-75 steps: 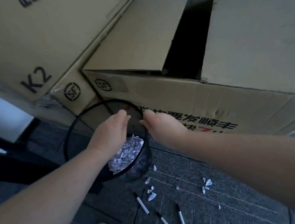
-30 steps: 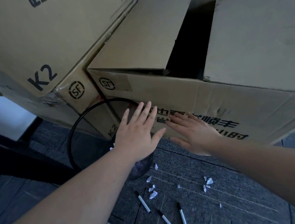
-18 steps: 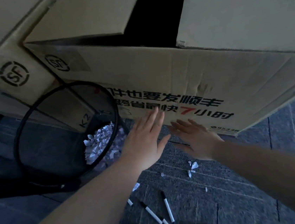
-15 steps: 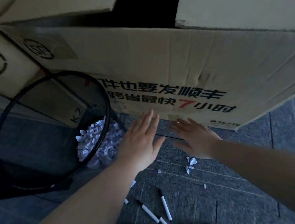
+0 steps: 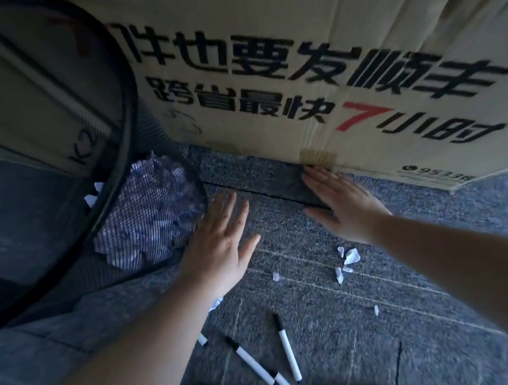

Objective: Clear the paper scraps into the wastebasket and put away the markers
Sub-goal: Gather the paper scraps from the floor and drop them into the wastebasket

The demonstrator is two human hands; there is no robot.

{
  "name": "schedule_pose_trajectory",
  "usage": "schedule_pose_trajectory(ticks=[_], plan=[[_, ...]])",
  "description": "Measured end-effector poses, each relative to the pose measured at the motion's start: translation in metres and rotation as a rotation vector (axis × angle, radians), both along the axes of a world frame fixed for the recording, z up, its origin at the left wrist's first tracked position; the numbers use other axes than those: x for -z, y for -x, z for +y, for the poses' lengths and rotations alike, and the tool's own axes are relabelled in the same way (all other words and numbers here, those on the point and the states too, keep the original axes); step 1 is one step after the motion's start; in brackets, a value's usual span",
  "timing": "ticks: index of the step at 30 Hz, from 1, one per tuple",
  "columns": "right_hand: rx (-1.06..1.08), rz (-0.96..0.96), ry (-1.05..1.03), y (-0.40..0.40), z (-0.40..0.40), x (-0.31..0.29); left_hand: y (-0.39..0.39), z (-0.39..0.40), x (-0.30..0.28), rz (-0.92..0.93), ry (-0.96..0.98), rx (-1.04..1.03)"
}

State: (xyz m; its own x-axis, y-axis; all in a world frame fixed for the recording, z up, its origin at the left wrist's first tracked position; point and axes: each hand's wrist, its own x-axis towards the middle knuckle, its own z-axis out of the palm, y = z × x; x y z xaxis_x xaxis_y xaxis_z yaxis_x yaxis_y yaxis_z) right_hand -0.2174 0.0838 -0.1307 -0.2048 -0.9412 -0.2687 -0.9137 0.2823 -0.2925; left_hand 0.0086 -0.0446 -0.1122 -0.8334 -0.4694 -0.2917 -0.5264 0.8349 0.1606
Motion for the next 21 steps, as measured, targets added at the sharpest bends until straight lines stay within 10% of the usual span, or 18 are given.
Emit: schedule_pose_trajectory(ticks=[15, 21], plan=[[-0.186, -0.024, 0.244, -0.024, 0.027, -0.006, -0.049, 0.028, 0.02, 0.09, -0.12, 0.002], [-0.114, 0.04, 0.02, -0.015, 0.022, 0.006, -0.06, 0.038, 0.028, 0.017, -0.081, -0.121]])
